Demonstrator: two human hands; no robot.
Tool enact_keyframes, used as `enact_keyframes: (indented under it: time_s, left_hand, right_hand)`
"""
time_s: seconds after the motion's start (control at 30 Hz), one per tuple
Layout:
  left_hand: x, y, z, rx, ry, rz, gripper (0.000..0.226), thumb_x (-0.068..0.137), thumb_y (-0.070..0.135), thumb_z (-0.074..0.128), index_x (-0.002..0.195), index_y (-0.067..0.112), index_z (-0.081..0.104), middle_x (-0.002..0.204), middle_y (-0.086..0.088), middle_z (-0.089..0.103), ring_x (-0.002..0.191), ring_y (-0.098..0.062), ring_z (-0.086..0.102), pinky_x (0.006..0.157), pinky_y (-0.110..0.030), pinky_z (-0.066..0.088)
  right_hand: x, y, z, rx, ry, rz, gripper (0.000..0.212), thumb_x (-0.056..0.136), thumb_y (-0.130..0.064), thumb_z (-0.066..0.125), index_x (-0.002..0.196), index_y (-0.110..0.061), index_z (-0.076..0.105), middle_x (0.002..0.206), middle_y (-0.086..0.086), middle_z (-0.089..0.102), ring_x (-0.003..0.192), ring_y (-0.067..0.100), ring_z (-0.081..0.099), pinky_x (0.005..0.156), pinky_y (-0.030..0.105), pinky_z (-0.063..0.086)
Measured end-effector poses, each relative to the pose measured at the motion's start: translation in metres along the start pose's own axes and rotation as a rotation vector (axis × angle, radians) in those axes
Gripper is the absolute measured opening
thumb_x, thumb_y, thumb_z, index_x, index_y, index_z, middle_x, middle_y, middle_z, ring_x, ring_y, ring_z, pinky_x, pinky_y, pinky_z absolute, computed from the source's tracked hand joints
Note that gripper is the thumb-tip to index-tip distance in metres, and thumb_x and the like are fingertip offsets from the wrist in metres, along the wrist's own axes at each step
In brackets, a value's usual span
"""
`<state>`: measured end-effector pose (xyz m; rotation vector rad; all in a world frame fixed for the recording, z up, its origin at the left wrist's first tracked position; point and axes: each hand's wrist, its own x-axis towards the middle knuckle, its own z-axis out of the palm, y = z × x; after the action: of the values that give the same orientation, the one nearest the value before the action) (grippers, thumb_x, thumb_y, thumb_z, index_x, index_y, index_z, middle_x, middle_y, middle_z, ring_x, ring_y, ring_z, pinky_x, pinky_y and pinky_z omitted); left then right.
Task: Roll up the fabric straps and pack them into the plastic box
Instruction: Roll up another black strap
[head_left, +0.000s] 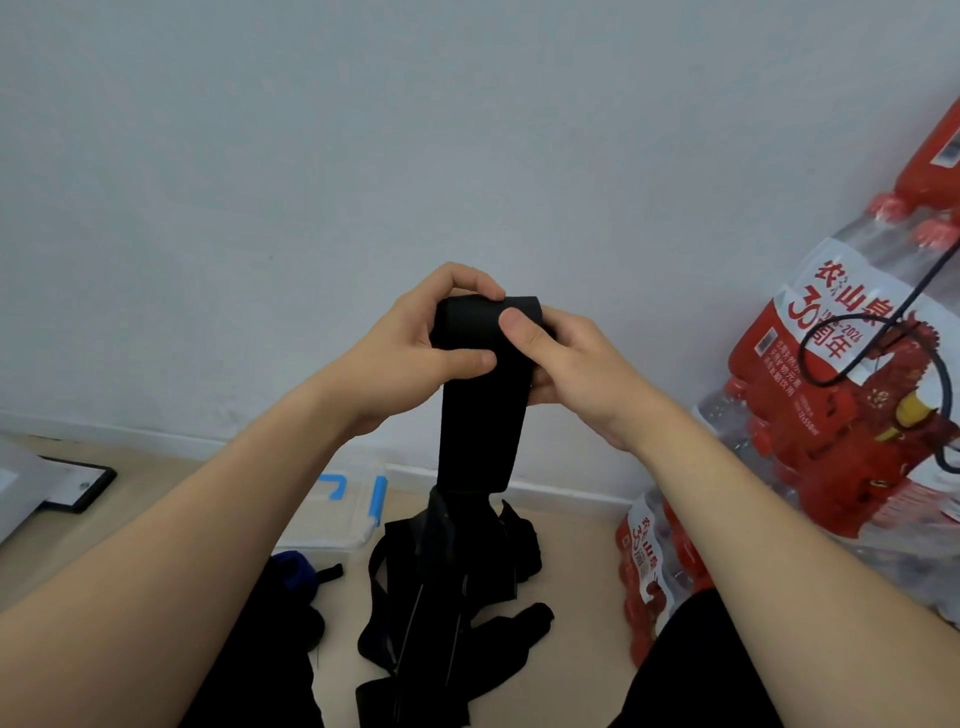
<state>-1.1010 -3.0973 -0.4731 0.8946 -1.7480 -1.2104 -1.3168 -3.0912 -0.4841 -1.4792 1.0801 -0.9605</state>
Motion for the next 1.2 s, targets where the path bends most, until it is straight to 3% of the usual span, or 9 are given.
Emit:
enact_keyframes:
  time_s: [0.17,0.37,0.5,0.57,0.73,0.87,0.97,1.07,1.2]
  left_hand:
    - [0.001,0.001,0.002,-0.087,0.046,-0.150,0.039,0.108,0.044,0.062,0.142,0.026,0.059,0.130,0.001,0.072,0.115,-0.010,0.072,0.102,-0.037,0.057]
    - [-0.004,-0.002,-0.002,0.073,-0.028,-0.115,0.037,0.108,0.025,0.065,0.142,0.023,0.052,0.125,-0.004,0.068,0.107,-0.013,0.077,0.083,-0.031,0.065]
    - [-0.004,-0.001,-0.002,0.057,-0.039,-0.018,0.046,0.101,0.008,0.075,0.138,0.024,0.054,0.125,-0.009,0.067,0.093,-0.019,0.078,0.081,-0.030,0.064]
    - [-0.004,-0.001,-0.003,0.113,-0.007,0.023,0.051,0.096,0.004,0.081,0.134,0.028,0.057,0.123,-0.007,0.068,0.091,-0.016,0.076,0.081,-0.029,0.063]
    - [-0.004,0.001,-0.003,-0.001,-0.040,-0.124,0.051,0.089,0.032,0.081,0.135,0.030,0.060,0.125,-0.004,0.072,0.108,-0.015,0.075,0.090,-0.034,0.062]
    - [-0.005,0.005,-0.008,-0.052,-0.103,-0.172,0.038,0.106,0.042,0.068,0.136,0.019,0.067,0.124,-0.010,0.077,0.111,-0.028,0.079,0.080,-0.037,0.066]
    - [-0.004,0.004,-0.002,-0.033,0.015,-0.126,0.031,0.108,0.034,0.065,0.134,0.017,0.065,0.124,-0.010,0.075,0.110,-0.025,0.078,0.078,-0.038,0.067]
    - [0.000,0.001,0.006,-0.084,0.161,-0.099,0.031,0.110,0.031,0.063,0.138,0.017,0.059,0.129,-0.009,0.072,0.114,-0.023,0.076,0.079,-0.040,0.067]
    - [0.004,0.003,0.006,-0.262,0.269,-0.077,0.032,0.111,0.028,0.061,0.139,0.015,0.057,0.135,-0.013,0.071,0.119,-0.026,0.075,0.086,-0.050,0.067]
  right_hand:
    - [0.000,-0.001,-0.003,0.034,0.007,-0.076,0.029,0.105,-0.023,0.071,0.134,-0.017,0.068,0.120,0.012,0.079,0.112,0.029,0.078,0.096,0.051,0.065]
    - [-0.002,0.002,-0.008,0.029,0.009,-0.094,0.046,0.093,-0.023,0.080,0.136,-0.027,0.066,0.117,0.004,0.072,0.118,0.027,0.070,0.102,0.050,0.062]
    - [0.001,-0.003,-0.002,0.112,0.004,0.031,0.054,0.100,-0.052,0.064,0.138,-0.013,0.062,0.130,0.010,0.074,0.117,0.025,0.074,0.101,0.047,0.060]
    - [0.001,-0.002,-0.004,0.069,0.003,0.020,0.048,0.108,-0.045,0.062,0.138,-0.007,0.062,0.132,0.018,0.073,0.119,0.030,0.075,0.105,0.053,0.059]
    - [-0.003,-0.003,0.002,0.019,0.097,-0.085,0.028,0.102,-0.019,0.075,0.129,-0.012,0.070,0.123,0.018,0.074,0.117,0.033,0.074,0.107,0.054,0.059]
    - [-0.004,-0.004,0.006,0.087,0.169,-0.131,0.041,0.089,-0.029,0.088,0.125,-0.015,0.073,0.125,0.013,0.074,0.122,0.031,0.072,0.108,0.051,0.059]
    - [0.000,0.000,-0.003,0.190,0.073,-0.033,0.072,0.077,-0.039,0.092,0.138,-0.015,0.061,0.129,0.016,0.075,0.120,0.032,0.075,0.108,0.051,0.058]
    - [0.002,0.013,-0.019,0.009,-0.087,0.157,0.097,0.073,-0.038,0.097,0.153,-0.027,0.043,0.129,0.008,0.078,0.122,0.024,0.075,0.112,0.050,0.053]
    - [0.001,0.032,-0.020,-0.186,-0.340,0.333,0.073,0.087,-0.008,0.089,0.147,-0.031,0.055,0.123,-0.001,0.081,0.109,0.016,0.072,0.094,0.038,0.047]
